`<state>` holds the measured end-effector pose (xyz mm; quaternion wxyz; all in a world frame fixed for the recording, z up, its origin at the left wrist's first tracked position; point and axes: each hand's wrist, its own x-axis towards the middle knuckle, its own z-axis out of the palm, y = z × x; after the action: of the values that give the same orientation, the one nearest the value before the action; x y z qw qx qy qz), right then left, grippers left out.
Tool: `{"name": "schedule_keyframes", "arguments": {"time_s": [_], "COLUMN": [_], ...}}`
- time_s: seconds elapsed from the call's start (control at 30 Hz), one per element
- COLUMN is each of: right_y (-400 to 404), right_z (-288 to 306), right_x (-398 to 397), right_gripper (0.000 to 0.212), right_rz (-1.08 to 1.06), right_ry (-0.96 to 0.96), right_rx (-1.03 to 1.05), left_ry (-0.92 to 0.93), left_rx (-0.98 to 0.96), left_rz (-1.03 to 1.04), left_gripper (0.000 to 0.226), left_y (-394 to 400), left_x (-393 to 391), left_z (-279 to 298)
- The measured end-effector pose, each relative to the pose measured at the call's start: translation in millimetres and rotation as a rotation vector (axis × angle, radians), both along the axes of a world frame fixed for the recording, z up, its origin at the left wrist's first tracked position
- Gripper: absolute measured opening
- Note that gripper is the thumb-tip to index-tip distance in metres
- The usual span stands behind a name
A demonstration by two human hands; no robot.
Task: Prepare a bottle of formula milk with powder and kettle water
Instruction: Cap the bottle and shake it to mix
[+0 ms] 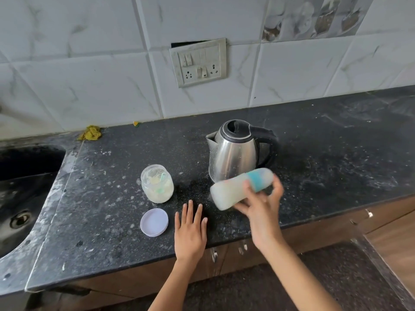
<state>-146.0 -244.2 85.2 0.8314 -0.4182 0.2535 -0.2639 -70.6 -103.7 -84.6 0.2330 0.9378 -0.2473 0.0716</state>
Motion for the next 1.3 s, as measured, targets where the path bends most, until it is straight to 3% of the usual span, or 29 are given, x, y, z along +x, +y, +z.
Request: {"name": "schedule_keyframes", "arguments": {"time_s": [0.1, 0.17, 0.23, 0.3, 0.4, 0.47, 0.57, 0.67, 0.7, 0.77, 0.83, 0.9, 1.0, 1.03, 1.1, 1.2, 1.3], "right_y": [-8, 26, 60, 59, 9, -10, 25, 62, 56, 25, -3, 4, 51, 61, 60, 37, 21], "right_z": [4, -9, -15, -13, 0, 7, -9, -19, -17, -8, 1, -4, -24, -27, -29, -25, -27], "right_x": [3, -1, -9, -12, -6, -2, -4, -14, -14, -9, -4, -4, -14, -16, -14, -1, 14], "right_gripper": [0.068, 0.069, 0.073, 0.077, 0.068, 0.067, 0.068, 0.074, 0.073, 0.069, 0.071, 0.073, 0.074, 0.074, 0.075, 0.078, 0.085], "right_rz": [-0.076, 0.094, 0.267, 0.277, 0.022, -0.088, 0.066, 0.251, 0.226, 0.065, -0.062, -0.008, 0.247, 0.284, 0.298, 0.258, 0.222], "right_ry": [0.002, 0.013, 0.037, 0.035, -0.017, -0.014, 0.029, 0.041, 0.024, -0.002, 0.011, 0.050, 0.053, 0.040, 0.025, 0.022, 0.036], "right_rx": [-0.042, -0.045, -0.009, 0.007, -0.017, -0.045, -0.045, -0.004, -0.010, -0.035, -0.089, -0.151, -0.180, -0.194, -0.256, -0.417, -0.607], "left_ry": [0.047, 0.101, 0.366, 0.362, 0.020, 0.015, 0.058, 0.317, 0.274, 0.038, -0.029, 0.010, 0.034, -0.008, -0.031, 0.068, 0.051], "left_rx": [0.019, 0.020, -0.055, -0.067, 0.001, -0.019, 0.027, -0.174, -0.247, -0.093, -0.001, -0.013, -0.150, -0.062, 0.035, -0.050, 0.082], "left_rz": [0.047, 0.028, 0.011, 0.024, 0.029, 0.062, 0.039, 0.047, 0.077, 0.035, 0.019, 0.021, 0.020, -0.008, -0.036, -0.024, -0.012], "left_gripper": [0.050, 0.043, 0.034, 0.036, 0.044, 0.049, 0.048, 0.060, 0.058, 0.046, 0.051, 0.052, 0.055, 0.059, 0.062, 0.059, 0.050], "left_y": [-1, 8, 15, 11, 3, -5, 8, 16, 11, 4, -2, 0, 6, 8, 6, 4, 3], "left_x": [1, 5, 12, 12, 3, 1, 6, 2, 1, 1, 1, 0, 1, 1, 2, -1, 0], "left_z": [-1, -39, -68, -70, -21, 8, -37, -58, -52, -27, 2, -1, -12, -11, -12, -1, 3]}}
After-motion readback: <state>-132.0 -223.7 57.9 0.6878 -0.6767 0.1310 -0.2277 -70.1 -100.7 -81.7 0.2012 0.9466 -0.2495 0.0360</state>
